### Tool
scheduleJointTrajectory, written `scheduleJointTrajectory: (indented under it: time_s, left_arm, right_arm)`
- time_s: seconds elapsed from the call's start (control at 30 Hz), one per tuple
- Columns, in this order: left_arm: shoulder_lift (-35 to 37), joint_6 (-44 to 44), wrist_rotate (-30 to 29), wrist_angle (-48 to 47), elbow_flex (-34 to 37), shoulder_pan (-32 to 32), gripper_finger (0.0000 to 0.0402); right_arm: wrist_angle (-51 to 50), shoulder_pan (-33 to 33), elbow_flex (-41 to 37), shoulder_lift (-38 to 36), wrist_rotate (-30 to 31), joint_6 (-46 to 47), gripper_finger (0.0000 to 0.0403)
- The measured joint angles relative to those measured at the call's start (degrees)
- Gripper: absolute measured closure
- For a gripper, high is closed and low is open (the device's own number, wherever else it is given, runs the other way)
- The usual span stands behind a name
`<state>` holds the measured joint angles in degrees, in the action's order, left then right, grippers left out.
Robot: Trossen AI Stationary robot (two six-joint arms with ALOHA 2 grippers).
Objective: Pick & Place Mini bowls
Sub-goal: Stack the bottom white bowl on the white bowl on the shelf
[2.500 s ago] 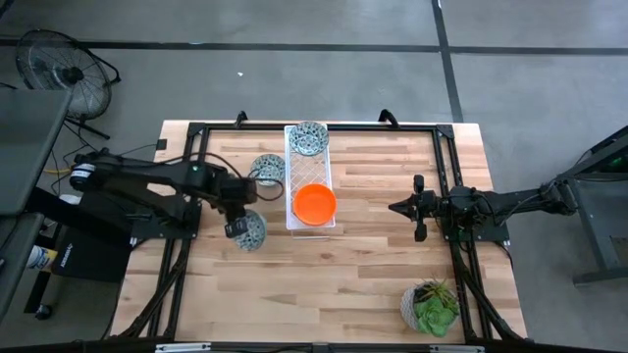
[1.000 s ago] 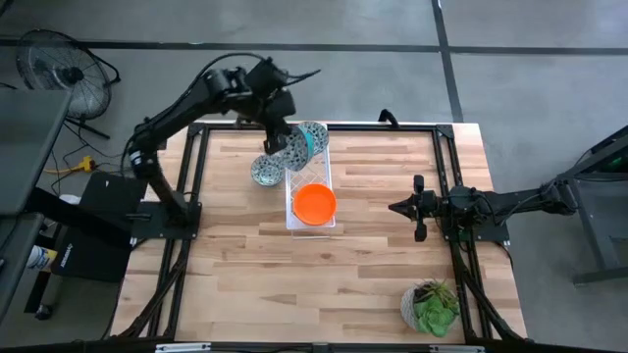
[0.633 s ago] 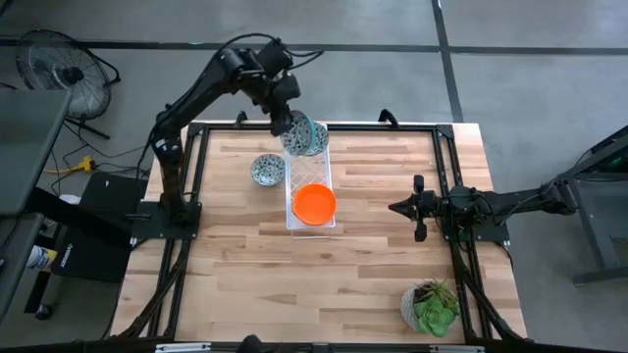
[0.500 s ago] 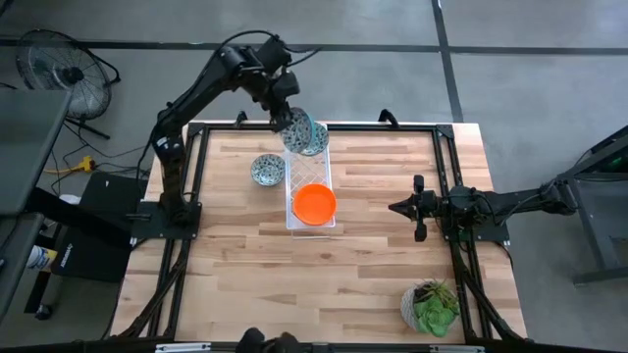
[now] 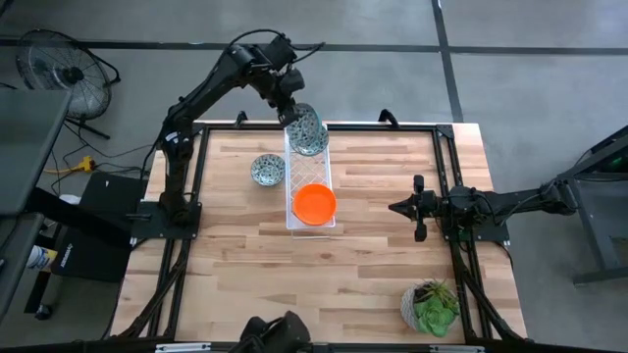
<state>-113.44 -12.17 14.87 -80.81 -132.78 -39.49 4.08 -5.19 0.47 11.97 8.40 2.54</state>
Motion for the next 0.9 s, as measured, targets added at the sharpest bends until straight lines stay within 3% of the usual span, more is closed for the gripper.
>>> scheduleJointTrajectory:
  time_s: [0.9]
  left_arm:
    - [0.0, -2.6, 4.0, -4.7, -2.2, -1.0, 0.0398]
  right_arm:
    - [0.0, 0.0, 0.0, 0.0, 0.0, 0.0, 0.0402]
